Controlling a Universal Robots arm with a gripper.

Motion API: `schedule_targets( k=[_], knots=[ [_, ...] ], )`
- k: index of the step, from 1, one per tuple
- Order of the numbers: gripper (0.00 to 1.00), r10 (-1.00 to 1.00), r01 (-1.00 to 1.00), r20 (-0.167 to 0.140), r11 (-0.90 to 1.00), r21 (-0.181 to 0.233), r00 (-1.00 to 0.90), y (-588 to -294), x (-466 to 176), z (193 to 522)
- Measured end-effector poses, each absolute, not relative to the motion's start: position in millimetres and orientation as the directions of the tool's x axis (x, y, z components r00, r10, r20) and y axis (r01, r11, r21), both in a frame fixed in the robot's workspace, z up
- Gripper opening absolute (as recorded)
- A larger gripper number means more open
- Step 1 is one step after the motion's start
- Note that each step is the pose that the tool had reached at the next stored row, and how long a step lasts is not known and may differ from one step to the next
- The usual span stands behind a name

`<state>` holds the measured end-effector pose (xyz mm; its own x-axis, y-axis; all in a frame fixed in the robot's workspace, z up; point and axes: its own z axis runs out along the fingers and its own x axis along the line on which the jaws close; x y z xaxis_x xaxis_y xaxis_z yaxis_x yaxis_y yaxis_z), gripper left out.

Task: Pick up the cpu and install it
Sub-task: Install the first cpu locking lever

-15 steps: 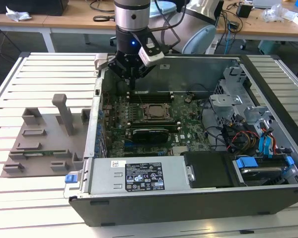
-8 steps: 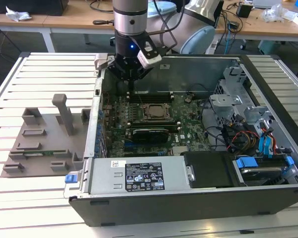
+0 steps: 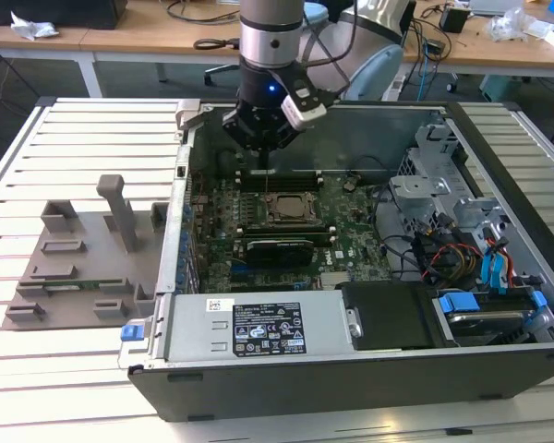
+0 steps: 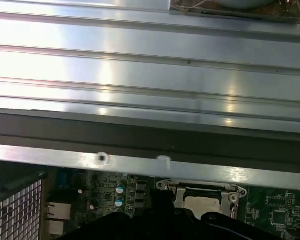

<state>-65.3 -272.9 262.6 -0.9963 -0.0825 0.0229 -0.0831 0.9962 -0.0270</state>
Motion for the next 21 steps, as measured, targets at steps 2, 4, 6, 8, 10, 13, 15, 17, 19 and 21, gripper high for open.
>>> schedule_targets(
  k=[2,4,6,8,10,13,15,17,19,21],
  knots=[
    [0.11,-0.082,-0.083,0.032,0.996,-0.026,-0.996,-273,-54,262],
    [0.11,-0.083,-0.083,0.038,0.996,-0.016,-0.996,-273,-48,262],
    [0.11,-0.084,-0.083,0.04,0.996,0.01,-0.996,-275,-44,262],
    [0.11,-0.084,-0.083,0.041,0.996,0.03,-0.996,-277,-42,261],
    [0.11,-0.085,-0.083,0.043,0.996,0.041,-0.995,-282,-40,259],
    [0.11,-0.085,-0.083,0.045,0.996,0.044,-0.995,-286,-40,254],
    [0.11,-0.085,-0.083,0.046,0.996,0.044,-0.995,-286,-40,250],
    [0.11,-0.085,-0.083,0.047,0.996,0.044,-0.995,-286,-40,246],
    [0.11,-0.085,-0.083,0.048,0.996,0.044,-0.995,-286,-40,242],
    [0.11,-0.085,-0.083,0.049,0.996,0.044,-0.995,-286,-40,238]
  ],
)
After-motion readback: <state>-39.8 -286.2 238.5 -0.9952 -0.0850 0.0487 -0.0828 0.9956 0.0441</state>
